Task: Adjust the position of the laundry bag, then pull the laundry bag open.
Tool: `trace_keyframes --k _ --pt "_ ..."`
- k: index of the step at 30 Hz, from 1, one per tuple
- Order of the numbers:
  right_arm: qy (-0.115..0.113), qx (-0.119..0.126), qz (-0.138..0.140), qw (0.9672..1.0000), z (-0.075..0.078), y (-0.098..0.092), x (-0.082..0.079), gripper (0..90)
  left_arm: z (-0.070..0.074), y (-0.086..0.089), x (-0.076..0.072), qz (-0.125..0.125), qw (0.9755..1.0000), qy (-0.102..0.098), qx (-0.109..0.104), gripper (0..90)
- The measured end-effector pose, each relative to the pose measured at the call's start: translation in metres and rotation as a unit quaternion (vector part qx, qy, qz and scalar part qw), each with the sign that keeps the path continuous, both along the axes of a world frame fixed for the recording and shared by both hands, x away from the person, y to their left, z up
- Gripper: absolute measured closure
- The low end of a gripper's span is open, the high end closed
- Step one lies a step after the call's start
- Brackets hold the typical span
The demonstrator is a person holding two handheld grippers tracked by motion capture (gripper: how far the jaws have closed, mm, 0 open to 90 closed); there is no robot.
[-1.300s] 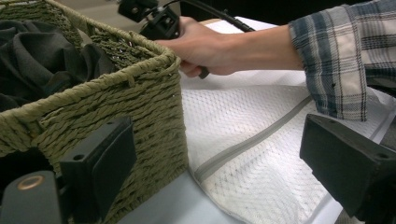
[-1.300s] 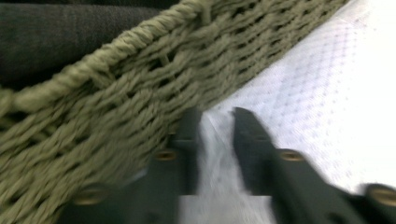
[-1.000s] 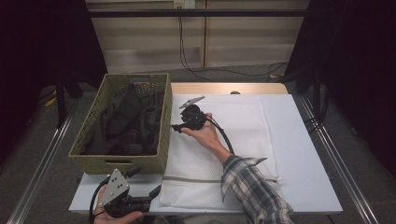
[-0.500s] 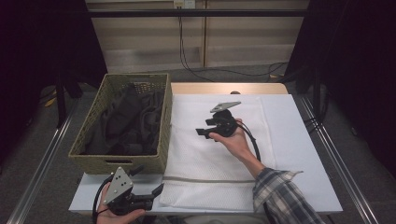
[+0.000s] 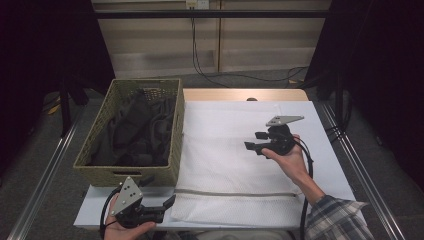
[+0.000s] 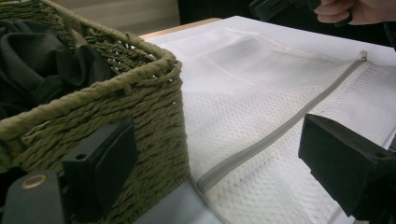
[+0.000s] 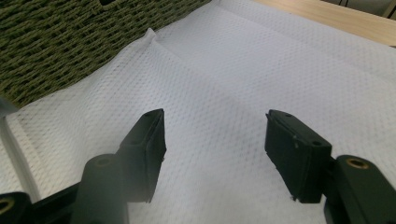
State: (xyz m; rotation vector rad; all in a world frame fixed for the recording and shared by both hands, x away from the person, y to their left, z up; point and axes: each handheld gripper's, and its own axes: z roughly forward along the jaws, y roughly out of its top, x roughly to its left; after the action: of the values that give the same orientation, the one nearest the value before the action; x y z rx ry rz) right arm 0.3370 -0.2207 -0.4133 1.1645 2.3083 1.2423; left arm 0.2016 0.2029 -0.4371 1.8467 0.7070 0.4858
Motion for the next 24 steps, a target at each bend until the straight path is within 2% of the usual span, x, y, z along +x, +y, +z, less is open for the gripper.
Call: trace_keyframes --k 1,3,5,10,13,16,24 --pt "-0.002 0.005 -0.003 1.0000 0.001 -0.006 -0.005 38.1 -0.001 -0.001 0.000 -0.002 1.0000 0.000 -0.006 11.3" --pt "-0.001 0.008 -0.008 0.9999 0.002 -0.012 -0.011 37.3 0.000 -0.003 0.000 -0.007 1.0000 -0.001 0.002 11.3" --pt "0.004 0.000 -0.008 1.0000 0.001 -0.019 -0.020 34.2 0.000 -0.004 0.000 -0.013 0.9999 -0.001 0.000 11.3" --pt "-0.004 0.002 -0.016 0.9999 0.006 -0.036 -0.042 34.7 0.001 -0.006 0.000 -0.008 1.0000 -0.001 0.001 11.3" --pt "-0.007 0.005 -0.024 0.9997 0.008 -0.047 -0.053 36.8 0.001 -0.006 0.000 -0.006 1.0000 -0.001 0.005 11.3" --pt "-0.001 0.008 -0.025 0.9997 0.006 -0.059 -0.063 41.6 0.001 -0.008 0.000 -0.004 1.0000 -0.001 -0.002 11.3" --pt "0.006 0.012 -0.052 0.9986 0.000 -0.088 -0.090 51.3 0.000 -0.011 0.002 -0.010 0.9999 -0.003 0.000 11.4"
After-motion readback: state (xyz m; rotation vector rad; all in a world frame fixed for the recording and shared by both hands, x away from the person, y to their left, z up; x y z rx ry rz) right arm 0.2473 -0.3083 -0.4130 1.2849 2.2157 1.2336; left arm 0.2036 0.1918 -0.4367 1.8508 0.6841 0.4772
